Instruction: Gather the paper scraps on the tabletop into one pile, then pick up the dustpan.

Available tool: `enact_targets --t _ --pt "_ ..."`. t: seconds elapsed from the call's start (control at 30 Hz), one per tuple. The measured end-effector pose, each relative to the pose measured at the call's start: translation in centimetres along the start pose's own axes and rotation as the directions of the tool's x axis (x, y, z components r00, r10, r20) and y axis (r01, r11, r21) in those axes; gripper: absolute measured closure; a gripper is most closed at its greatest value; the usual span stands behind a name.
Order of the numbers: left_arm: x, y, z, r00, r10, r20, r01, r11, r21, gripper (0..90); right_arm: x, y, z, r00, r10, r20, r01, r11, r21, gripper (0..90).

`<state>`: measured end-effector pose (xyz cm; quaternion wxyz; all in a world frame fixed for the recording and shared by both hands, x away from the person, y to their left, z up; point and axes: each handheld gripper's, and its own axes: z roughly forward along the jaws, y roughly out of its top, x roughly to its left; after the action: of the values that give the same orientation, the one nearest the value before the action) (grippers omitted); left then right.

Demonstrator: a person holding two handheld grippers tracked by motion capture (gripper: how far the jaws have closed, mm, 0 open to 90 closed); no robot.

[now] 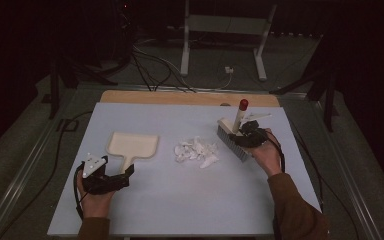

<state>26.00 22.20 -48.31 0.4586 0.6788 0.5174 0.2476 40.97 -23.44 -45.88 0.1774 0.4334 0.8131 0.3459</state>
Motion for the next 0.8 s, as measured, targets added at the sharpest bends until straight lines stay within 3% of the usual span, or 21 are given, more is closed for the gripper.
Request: enact_targets --t 0.2,0.3,0.8 --pt "0.24 -0.04 0.02 1.0000 0.002 -0.009 -0.002 1.0000 0.005 1.3 0.31 0.38 0.61 0.9996 0.009 0.025 -0.010 1.000 0.012 66.1" --pt "0.45 -0.05 0.03 0.9999 0.002 -0.017 -0.002 1.0000 0.009 1.3 0.20 0.42 0.63 0.9990 0.032 0.030 -0.032 0.999 0.014 66.3" --pt "0.57 -0.17 0.99 0.9975 0.018 -0.068 -0.014 0.9984 0.054 1.3 -0.16 0.38 0.57 0.9986 0.046 0.028 -0.046 0.999 0.014 66.3"
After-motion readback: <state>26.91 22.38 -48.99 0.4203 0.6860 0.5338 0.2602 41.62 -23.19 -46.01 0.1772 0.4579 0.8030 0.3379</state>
